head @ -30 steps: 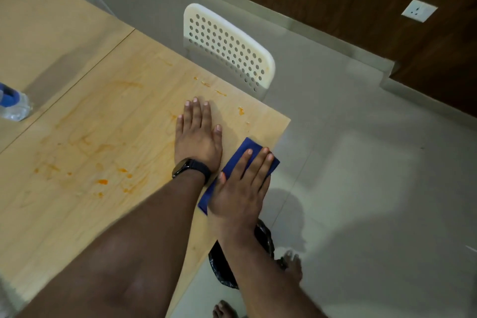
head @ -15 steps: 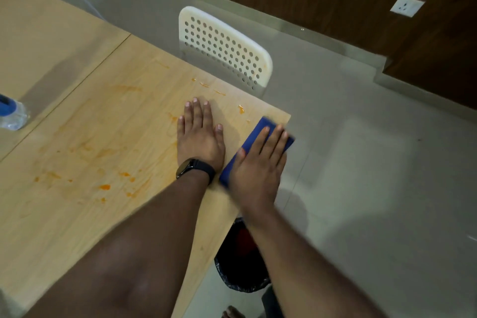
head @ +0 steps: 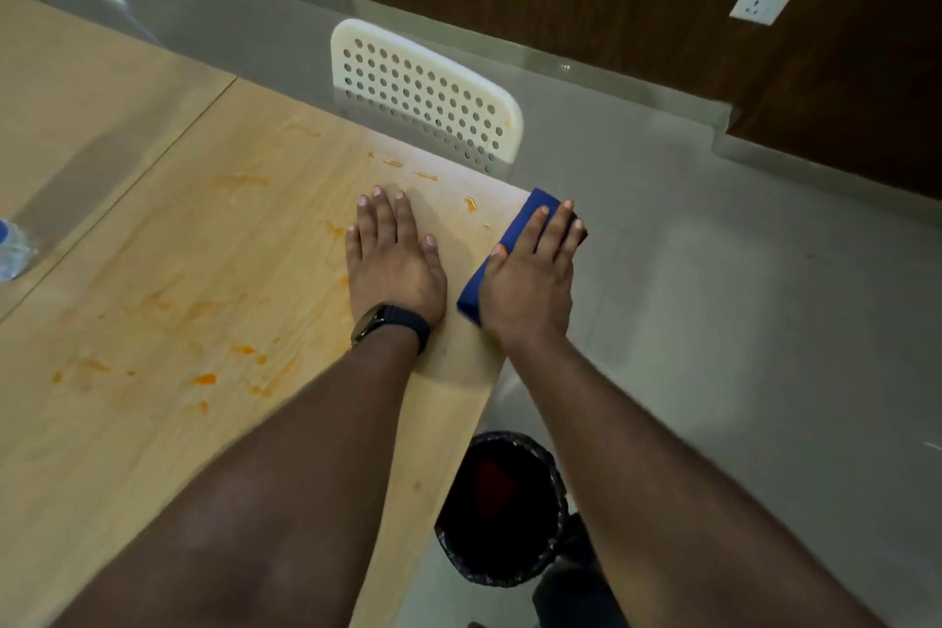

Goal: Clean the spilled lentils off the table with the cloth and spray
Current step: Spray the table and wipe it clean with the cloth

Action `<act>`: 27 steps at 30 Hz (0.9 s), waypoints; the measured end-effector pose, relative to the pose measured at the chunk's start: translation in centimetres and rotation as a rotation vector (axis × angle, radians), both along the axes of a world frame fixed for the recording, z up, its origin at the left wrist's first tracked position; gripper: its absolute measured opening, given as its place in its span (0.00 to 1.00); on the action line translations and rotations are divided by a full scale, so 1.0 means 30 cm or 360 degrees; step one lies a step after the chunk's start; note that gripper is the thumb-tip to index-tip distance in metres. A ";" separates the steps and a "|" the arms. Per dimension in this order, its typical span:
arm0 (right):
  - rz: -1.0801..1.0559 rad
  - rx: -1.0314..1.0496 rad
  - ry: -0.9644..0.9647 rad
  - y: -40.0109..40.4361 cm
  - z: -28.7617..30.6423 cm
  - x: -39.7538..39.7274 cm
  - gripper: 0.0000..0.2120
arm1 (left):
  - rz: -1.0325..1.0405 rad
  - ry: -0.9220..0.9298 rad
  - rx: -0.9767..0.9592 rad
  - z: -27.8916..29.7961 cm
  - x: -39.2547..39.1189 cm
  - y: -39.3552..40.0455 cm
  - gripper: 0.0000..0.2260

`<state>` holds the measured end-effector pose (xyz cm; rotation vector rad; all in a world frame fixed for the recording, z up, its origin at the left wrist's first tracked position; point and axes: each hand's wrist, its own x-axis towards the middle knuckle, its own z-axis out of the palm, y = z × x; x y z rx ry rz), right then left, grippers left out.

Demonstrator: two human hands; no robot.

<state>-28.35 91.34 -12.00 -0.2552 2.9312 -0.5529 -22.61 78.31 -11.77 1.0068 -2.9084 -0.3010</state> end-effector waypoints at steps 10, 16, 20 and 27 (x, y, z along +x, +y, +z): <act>0.0334 0.0190 0.0053 0.121 0.005 0.246 0.36 | 0.0022 -0.0021 0.0065 0.015 0.009 0.005 0.30; 0.0398 0.0223 0.0043 0.074 0.004 -0.124 0.36 | 0.0071 -0.0001 0.0047 0.010 -0.008 0.005 0.31; 0.0848 0.0285 0.0139 0.078 0.019 -0.252 0.35 | 0.0128 -0.0011 0.0054 0.002 -0.006 0.000 0.33; 0.1351 0.0258 0.0228 0.253 0.053 -0.210 0.34 | 0.0313 -0.0128 0.0048 0.027 -0.022 0.016 0.36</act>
